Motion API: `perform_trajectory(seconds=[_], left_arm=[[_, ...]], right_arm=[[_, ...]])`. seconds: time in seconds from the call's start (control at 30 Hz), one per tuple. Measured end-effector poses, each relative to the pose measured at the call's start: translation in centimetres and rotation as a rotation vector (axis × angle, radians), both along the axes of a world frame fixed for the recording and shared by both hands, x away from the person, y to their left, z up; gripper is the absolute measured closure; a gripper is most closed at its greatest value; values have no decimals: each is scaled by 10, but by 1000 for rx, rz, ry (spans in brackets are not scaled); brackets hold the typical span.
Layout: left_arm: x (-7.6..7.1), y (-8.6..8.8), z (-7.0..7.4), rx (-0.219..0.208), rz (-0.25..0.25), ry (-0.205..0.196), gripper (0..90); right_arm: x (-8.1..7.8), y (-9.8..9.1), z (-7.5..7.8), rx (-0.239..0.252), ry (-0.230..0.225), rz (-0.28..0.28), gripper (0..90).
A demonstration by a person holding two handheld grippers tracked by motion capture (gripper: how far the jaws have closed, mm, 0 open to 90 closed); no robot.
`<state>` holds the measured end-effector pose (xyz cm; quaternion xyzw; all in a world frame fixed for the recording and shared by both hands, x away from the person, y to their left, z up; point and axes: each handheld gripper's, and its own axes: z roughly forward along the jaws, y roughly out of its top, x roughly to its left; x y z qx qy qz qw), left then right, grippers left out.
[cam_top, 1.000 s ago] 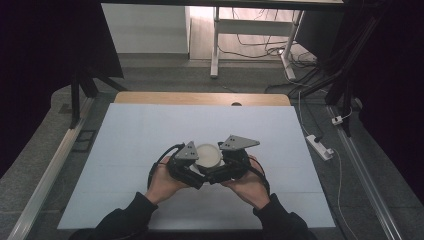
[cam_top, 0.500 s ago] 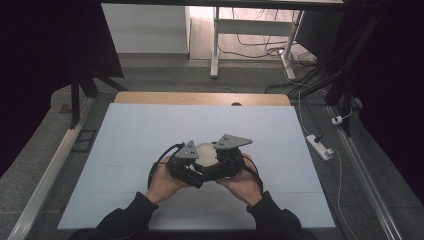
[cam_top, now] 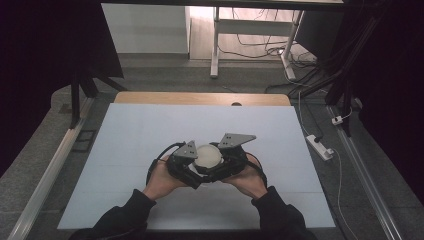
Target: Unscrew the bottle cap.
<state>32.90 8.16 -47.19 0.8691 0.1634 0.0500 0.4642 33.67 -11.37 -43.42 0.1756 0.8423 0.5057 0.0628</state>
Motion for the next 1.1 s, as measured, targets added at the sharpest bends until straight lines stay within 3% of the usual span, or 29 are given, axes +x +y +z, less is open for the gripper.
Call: perform_trajectory(seconds=[0.27,0.33,0.4,0.5,0.57,0.7,0.83,0.93,1.1], left_arm=[[-1,3,2,-12,-152,-7,74],[-2,3,3,-14,-164,-12,74],[-2,2,3,-12,-156,-14,74],[-2,2,3,-15,-123,-17,74],[-2,2,4,-12,-86,-23,74],[-2,4,5,-28,-6,-26,74],[-3,6,8,-27,63,-32,74],[-4,5,8,-25,87,-32,74],[-6,0,9,-8,114,-40,74]], right_arm=[[6,-6,3,8,22,209,71],[6,-7,4,9,19,247,71],[5,-7,5,0,17,251,69],[5,-6,5,2,32,216,58],[4,-4,5,20,39,170,0],[1,-2,9,18,-1,69,0],[-3,-1,12,22,-7,-30,0],[-5,2,11,11,3,-74,0],[-9,9,9,-4,-39,-130,0]])
